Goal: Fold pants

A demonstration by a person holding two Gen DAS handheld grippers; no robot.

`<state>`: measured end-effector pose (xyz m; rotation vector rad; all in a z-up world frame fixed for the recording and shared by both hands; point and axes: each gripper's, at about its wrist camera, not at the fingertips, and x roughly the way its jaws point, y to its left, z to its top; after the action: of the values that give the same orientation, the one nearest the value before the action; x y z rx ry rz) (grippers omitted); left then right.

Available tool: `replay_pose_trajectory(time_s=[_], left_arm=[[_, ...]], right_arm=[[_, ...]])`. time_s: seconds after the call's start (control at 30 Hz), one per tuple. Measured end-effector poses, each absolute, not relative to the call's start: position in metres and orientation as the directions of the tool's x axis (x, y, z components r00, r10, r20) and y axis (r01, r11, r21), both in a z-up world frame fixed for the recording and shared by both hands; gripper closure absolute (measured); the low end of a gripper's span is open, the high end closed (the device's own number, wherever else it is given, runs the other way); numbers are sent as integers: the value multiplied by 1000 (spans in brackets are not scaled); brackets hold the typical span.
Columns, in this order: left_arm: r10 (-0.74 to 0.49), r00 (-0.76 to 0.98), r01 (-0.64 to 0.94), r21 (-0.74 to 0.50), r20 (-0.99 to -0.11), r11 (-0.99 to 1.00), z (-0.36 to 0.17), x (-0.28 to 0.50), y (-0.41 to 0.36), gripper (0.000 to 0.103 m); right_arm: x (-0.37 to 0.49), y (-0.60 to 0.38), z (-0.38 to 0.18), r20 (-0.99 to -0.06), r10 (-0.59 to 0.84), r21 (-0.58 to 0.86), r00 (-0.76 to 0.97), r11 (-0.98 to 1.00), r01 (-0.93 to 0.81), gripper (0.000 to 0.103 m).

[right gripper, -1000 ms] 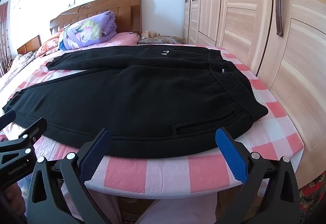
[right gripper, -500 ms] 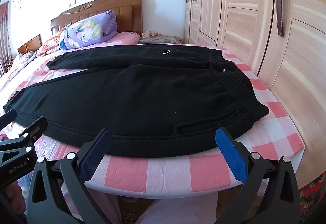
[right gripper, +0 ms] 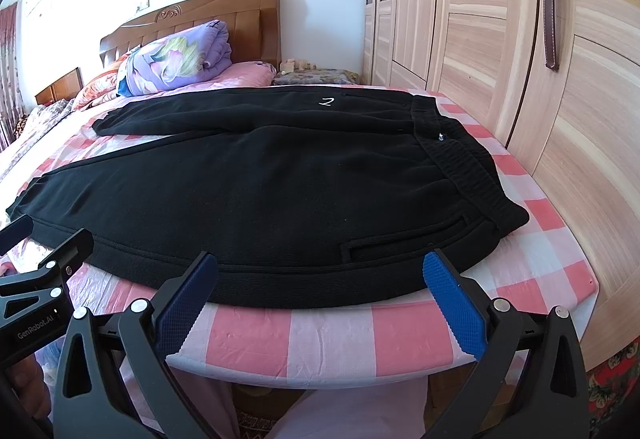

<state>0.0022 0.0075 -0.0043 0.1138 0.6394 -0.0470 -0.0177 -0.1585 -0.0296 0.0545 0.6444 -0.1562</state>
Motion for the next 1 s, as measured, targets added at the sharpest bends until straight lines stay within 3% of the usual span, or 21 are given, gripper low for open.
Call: replay_pose_trajectory(time_s=[1.0], left_arm=[[-4,794,76,92,-608,993,-12,1,13,1]], right_arm=[[-20,-161,-35,-610,-123,8,783,987,162,4]])
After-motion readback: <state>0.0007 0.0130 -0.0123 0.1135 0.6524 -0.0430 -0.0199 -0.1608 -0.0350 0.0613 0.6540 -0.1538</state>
